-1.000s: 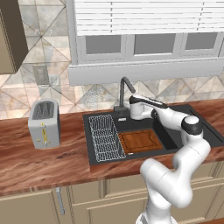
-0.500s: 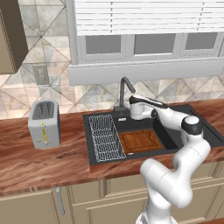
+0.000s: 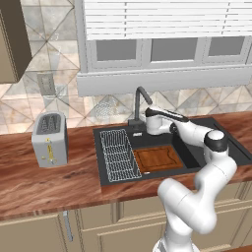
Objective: Turn on the sink faucet with hot water and rinse the cutting board for ten seconds, then turn off the faucet. Push the cutting board to reach the water if necessary.
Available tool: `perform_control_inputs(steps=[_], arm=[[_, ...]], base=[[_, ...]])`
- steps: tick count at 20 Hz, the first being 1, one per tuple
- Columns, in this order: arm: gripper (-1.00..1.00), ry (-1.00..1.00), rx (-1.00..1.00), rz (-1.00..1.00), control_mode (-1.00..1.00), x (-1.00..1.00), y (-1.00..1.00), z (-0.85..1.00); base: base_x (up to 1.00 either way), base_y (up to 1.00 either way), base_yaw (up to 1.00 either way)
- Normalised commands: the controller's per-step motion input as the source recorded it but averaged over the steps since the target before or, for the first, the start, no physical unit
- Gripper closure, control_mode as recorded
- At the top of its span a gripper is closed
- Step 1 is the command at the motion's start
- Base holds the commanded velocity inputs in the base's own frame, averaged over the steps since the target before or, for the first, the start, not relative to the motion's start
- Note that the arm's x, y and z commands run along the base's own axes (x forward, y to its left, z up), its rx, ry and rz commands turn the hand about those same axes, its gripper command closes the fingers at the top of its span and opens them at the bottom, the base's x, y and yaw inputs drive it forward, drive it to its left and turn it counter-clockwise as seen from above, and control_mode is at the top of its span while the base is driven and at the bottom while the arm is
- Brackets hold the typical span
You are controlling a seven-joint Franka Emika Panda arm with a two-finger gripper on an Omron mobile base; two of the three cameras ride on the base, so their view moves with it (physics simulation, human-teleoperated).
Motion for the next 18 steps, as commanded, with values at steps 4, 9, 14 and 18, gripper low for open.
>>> perform_control_inputs(steps=[4,9,14,18], arm=[[-1.00,0.00,0.00,0.00,-1.00,-0.09,-0.66,0.00],[-1.00,0.00,0.00,0.00,-1.00,-0.20,-0.68,0.00],[-1.00,0.00,0.00,0.00,-1.00,-0.28,-0.70,-0.01],[-1.00,0.00,0.00,0.00,-1.00,-0.14,-0.68,-0.02]], base=[[0.00,0.00,0.00],[0.00,0.00,0.00],[0.00,0.00,0.00],[0.00,0.00,0.00]])
